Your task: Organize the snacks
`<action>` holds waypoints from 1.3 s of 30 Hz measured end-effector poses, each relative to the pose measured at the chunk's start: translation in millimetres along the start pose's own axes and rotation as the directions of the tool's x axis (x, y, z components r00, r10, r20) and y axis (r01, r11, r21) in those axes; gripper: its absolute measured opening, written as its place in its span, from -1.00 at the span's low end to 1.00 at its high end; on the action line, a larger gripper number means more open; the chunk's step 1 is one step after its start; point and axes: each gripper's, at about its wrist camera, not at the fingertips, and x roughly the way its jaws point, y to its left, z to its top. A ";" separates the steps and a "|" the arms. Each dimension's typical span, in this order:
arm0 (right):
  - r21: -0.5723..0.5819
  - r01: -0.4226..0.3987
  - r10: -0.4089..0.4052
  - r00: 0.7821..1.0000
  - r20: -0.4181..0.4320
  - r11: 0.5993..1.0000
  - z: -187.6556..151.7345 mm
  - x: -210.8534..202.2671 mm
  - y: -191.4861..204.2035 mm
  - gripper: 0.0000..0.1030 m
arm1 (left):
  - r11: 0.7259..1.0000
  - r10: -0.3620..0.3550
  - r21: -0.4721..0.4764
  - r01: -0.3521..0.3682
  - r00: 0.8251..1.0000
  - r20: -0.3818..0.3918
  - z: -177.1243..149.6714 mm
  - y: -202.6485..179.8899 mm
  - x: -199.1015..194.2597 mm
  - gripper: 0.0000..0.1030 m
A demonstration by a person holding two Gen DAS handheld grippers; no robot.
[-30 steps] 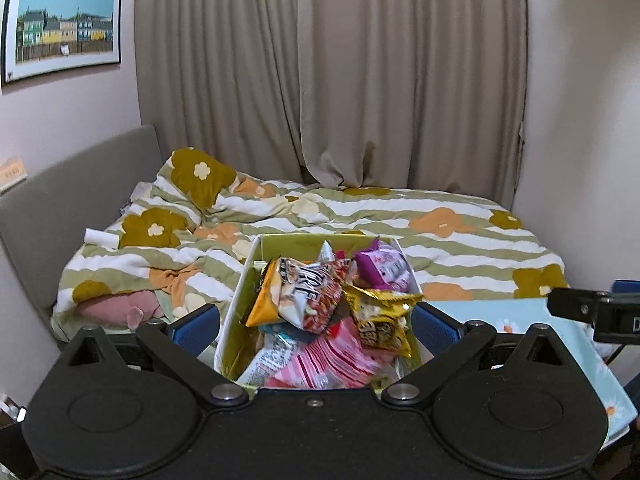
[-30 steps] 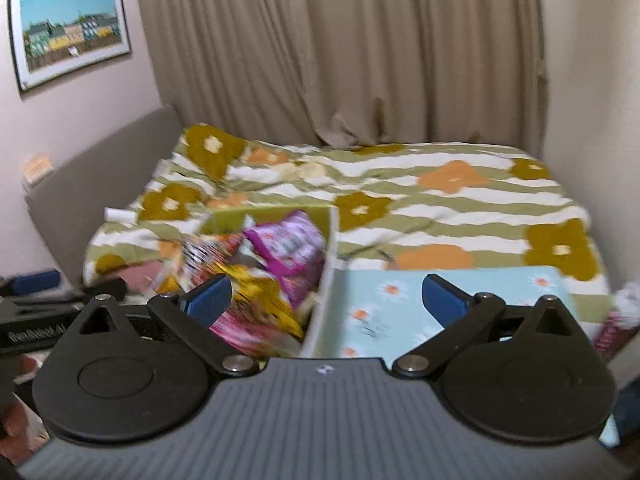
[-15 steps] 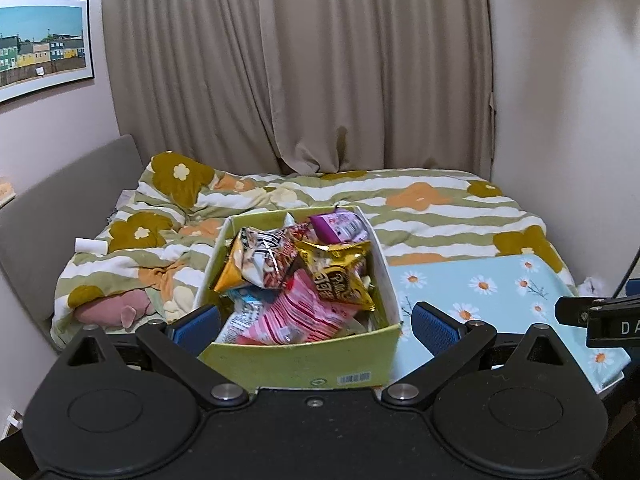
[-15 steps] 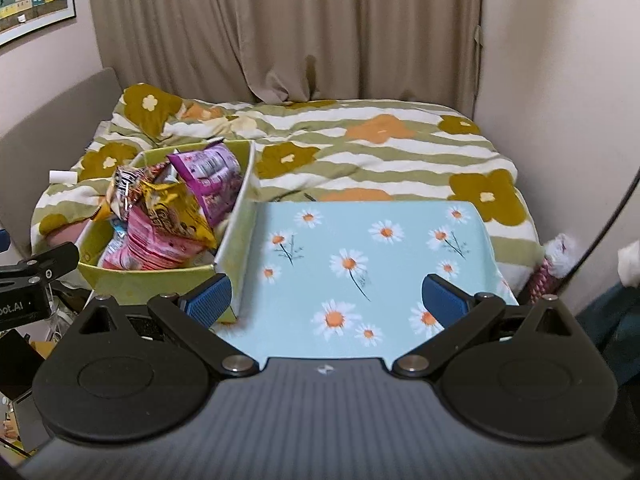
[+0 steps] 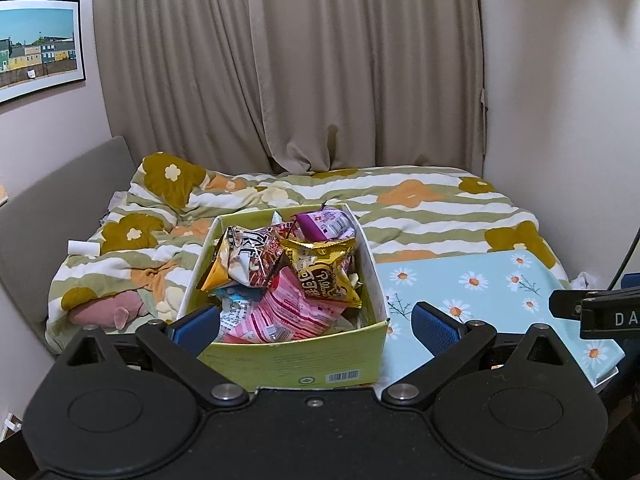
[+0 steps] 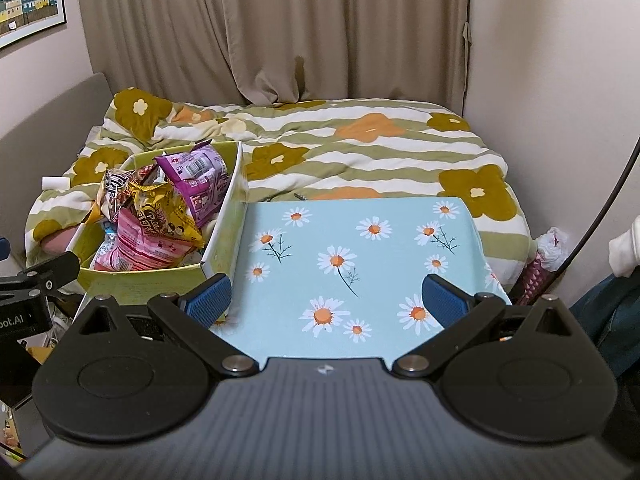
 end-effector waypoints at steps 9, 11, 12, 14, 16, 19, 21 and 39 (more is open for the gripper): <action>0.001 0.000 0.000 1.000 -0.001 1.000 -0.2 1.5 0.2 1.00 | 1.000 0.008 -0.002 -0.008 1.000 -0.001 0.7 1.8 2.9 1.00; 0.000 0.001 -0.001 1.000 -0.002 1.000 0.3 2.3 0.6 1.00 | 1.000 0.010 -0.003 -0.010 1.000 -0.001 0.8 2.7 4.1 1.00; 0.000 0.001 -0.001 1.000 -0.002 1.000 0.5 2.5 0.6 1.00 | 1.000 0.010 -0.004 -0.010 1.000 -0.003 1.0 3.0 4.9 1.00; 0.000 0.000 0.000 1.000 -0.001 1.000 0.5 2.6 0.8 1.00 | 1.000 0.010 -0.005 -0.010 1.000 -0.004 1.5 4.3 6.6 1.00; 0.000 0.001 -0.001 1.000 -0.002 1.000 0.6 2.7 0.9 1.00 | 1.000 0.009 -0.006 -0.009 1.000 -0.005 2.0 5.0 8.0 1.00; 0.001 0.002 -0.002 1.000 -0.004 1.000 0.8 2.9 0.7 1.00 | 1.000 0.009 -0.006 -0.009 1.000 -0.005 2.3 5.5 8.4 1.00; 0.001 0.001 -0.001 1.000 -0.002 1.000 1.0 3.2 0.7 1.00 | 1.000 0.009 -0.006 -0.009 1.000 -0.005 2.5 5.6 8.8 1.00; 0.005 0.001 -0.001 1.000 -0.013 1.000 2.5 9.6 0.4 1.00 | 1.000 0.003 -0.008 -0.003 1.000 -0.017 6.4 14.7 20.1 1.00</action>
